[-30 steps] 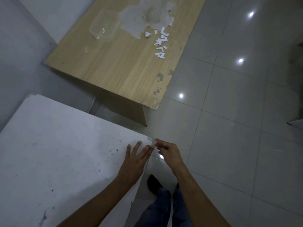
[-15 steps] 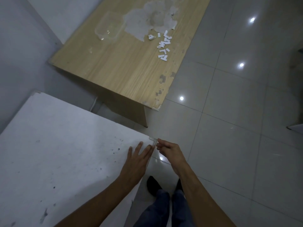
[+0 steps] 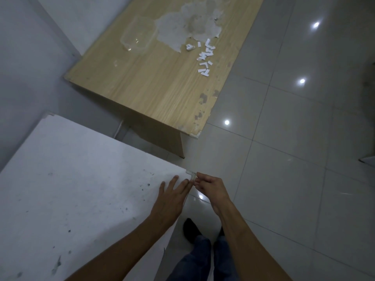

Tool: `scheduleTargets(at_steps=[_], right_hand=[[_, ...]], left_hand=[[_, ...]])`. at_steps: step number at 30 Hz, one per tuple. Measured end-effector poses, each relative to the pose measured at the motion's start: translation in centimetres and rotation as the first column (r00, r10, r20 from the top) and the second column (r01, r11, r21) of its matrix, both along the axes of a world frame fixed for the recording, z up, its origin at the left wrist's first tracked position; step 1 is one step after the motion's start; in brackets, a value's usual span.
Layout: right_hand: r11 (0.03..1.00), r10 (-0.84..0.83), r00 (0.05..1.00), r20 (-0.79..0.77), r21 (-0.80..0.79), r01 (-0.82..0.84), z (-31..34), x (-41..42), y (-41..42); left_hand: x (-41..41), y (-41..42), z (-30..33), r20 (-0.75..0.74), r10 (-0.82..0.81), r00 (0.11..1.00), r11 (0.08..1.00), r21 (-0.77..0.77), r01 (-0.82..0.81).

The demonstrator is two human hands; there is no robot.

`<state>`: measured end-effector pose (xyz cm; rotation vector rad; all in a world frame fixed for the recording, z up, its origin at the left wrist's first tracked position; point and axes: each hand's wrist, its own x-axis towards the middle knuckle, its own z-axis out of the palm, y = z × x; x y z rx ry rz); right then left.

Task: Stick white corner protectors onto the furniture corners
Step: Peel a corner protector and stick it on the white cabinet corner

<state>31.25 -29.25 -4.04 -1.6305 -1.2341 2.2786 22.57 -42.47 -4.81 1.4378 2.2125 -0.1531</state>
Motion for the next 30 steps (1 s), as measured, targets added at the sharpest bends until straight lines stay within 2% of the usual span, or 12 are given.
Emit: scheduleTargets(at_steps=[6, 12, 18, 22, 30], right_hand=[[1.000, 0.024, 1.000, -0.006, -0.008, -0.024, 0.0, -0.1, 0.7], [0.993, 0.009, 0.999, -0.040, -0.120, -0.013, 0.4, 0.1, 1.2], [0.979, -0.013, 0.999, -0.052, -0.205, 0.002, 0.2, 0.0, 1.7], [0.977, -0.028, 0.998, -0.053, -0.212, 0.016, -0.1, -0.1, 1.7], [0.986, -0.006, 1.000, -0.015, -0.165, 0.004, 0.4, -0.2, 1.7]], left_hand=[[0.0, 0.0, 0.1, -0.030, -0.048, 0.998, 0.997, -0.065, 0.046], [-0.7, 0.5, 1.1, -0.054, -0.018, 0.998, 1.000, 0.019, 0.019], [-0.5, 1.2, 1.7, -0.067, -0.021, 0.998, 1.000, 0.012, 0.022], [-0.5, 1.2, 2.2, -0.121, -0.035, 0.992, 0.997, 0.057, 0.043], [-1.1, 1.4, 1.7, -0.041, 0.059, 0.997, 0.997, 0.041, -0.057]])
